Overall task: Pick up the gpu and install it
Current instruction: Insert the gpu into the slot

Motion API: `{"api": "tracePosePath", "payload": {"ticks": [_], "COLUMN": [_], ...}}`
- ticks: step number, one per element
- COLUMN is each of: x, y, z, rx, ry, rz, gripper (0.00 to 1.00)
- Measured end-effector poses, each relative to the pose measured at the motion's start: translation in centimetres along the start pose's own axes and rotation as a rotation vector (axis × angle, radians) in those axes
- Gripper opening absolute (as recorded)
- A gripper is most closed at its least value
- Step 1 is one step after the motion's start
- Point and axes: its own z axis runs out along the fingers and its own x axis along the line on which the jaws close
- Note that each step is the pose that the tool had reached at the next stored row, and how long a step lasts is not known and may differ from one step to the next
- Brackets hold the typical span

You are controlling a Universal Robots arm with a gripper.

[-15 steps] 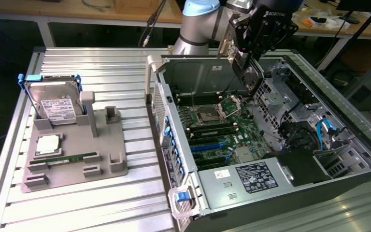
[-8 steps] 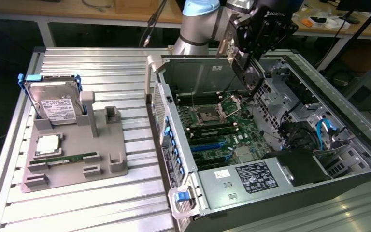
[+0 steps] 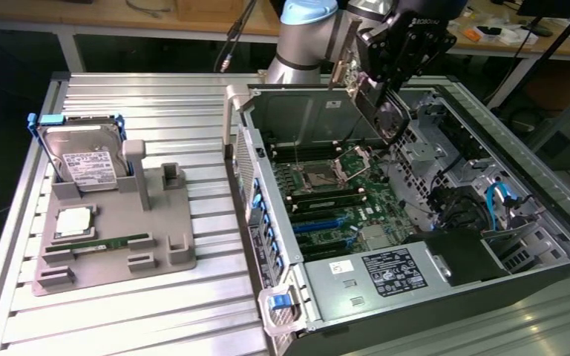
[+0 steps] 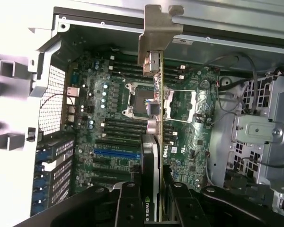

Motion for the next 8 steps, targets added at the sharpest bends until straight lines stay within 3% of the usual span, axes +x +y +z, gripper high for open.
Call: {"api": "tracePosePath", "payload": {"ticks": [8], "x": [-0.24], "y": [-0.04], "z": [0.0], "rx": [-0.0028], "ry": [0.0023], "rz": [-0.129], "gripper": [0.27]}}
